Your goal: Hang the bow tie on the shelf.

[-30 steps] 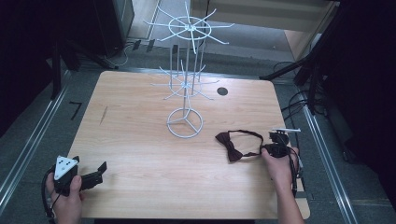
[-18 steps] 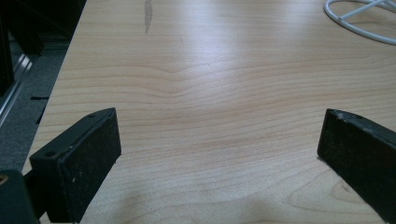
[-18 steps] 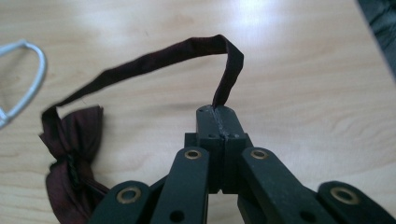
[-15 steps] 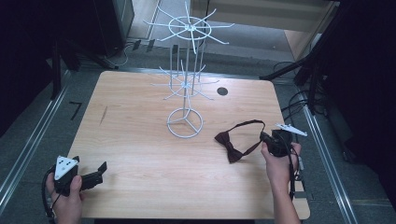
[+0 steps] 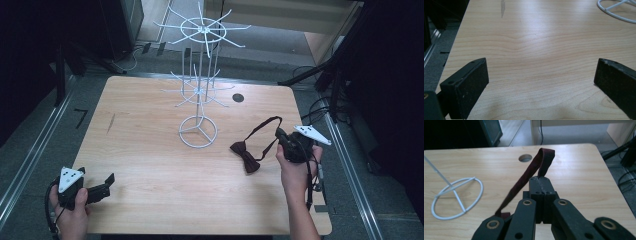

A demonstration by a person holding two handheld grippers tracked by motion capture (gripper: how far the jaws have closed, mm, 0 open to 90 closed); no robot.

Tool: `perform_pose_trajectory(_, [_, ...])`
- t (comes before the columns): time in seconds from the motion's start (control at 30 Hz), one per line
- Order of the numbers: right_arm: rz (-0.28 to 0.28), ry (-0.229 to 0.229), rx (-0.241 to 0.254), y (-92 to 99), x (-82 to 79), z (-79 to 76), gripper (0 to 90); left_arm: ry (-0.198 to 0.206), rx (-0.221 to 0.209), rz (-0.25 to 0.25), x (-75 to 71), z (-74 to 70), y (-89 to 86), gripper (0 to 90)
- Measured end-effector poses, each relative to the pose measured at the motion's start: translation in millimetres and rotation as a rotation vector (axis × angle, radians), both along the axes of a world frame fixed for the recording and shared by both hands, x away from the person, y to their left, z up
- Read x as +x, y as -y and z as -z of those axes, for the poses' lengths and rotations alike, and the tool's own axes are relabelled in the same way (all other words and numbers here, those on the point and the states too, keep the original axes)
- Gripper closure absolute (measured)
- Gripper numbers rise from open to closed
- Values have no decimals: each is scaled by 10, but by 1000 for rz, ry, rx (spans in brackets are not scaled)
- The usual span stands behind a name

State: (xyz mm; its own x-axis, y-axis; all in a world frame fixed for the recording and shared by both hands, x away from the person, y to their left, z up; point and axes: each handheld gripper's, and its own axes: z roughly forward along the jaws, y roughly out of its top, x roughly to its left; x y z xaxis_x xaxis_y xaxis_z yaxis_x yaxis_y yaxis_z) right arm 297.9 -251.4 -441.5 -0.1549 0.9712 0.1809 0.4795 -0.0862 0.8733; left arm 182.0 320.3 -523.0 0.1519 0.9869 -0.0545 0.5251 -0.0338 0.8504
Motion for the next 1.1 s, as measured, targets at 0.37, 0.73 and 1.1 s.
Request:
perform_pose_trajectory(0.37, [-30, 104, 7, -161, -44, -286, 900, 0, -1, -2, 0, 0, 0, 1])
perform_pose_trajectory(0.73, [-67, 168, 10, -337, -67, -516, 900, -3, -2, -1, 2, 0, -3, 1])
perform_pose_trajectory(1.1, [-99, 195, 15, -542, -35, -655, 900, -4, -4, 0, 2, -1, -6, 1])
